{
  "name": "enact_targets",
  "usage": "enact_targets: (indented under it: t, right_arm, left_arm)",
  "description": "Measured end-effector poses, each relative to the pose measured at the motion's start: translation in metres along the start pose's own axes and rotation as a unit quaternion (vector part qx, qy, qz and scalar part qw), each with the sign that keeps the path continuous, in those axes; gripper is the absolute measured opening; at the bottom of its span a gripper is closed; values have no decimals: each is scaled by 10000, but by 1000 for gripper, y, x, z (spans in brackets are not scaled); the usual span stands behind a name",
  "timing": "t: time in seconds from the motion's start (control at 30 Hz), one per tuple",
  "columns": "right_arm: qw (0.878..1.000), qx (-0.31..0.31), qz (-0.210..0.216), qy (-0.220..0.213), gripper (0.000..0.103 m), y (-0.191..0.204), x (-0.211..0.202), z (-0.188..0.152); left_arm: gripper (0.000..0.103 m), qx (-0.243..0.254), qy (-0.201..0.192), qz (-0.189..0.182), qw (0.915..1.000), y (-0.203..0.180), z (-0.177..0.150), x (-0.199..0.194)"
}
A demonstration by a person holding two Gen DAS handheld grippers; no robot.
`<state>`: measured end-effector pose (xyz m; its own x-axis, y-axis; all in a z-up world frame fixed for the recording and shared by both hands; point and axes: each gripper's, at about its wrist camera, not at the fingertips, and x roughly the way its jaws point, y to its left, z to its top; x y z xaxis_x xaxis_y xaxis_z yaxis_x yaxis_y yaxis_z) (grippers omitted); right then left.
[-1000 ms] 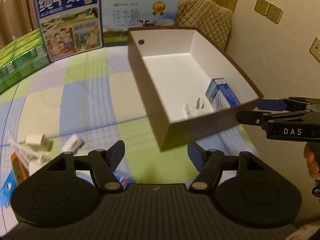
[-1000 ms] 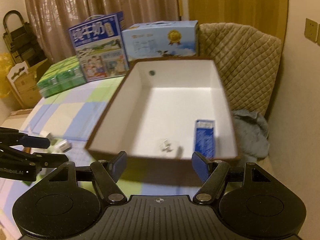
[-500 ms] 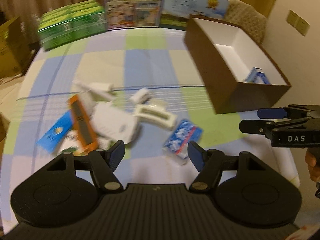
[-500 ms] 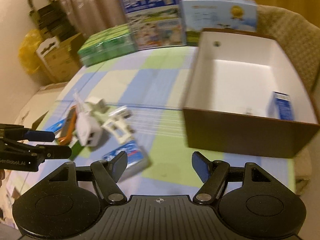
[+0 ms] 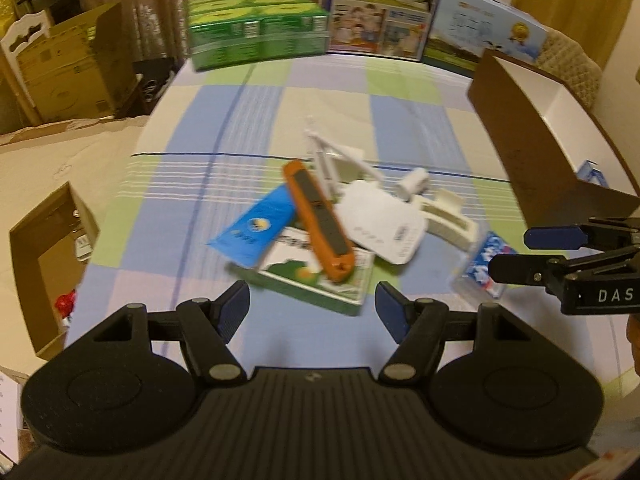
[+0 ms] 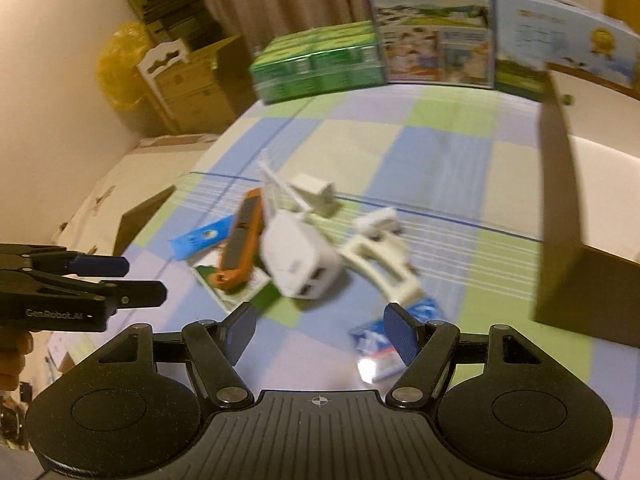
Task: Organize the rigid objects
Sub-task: 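Move both tools back over the cluster of items on the table, then grasp the orange utility knife with the right tool while the left tool grasps the blue tube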
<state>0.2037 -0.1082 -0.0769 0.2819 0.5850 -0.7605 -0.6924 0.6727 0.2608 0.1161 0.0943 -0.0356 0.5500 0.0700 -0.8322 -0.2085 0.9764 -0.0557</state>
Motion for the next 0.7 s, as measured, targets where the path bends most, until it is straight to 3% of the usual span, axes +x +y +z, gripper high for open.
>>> enact_targets:
  t: [0.53, 0.7]
  right_arm:
    - [9998, 144, 92, 96, 68, 38, 56, 21]
    - [9999, 49, 109, 69, 59, 49, 82, 34]
  left_arm:
    - [65, 223, -51, 40, 9997, 47, 19, 31]
    - [65, 198, 16, 99, 9998, 60, 29, 46]
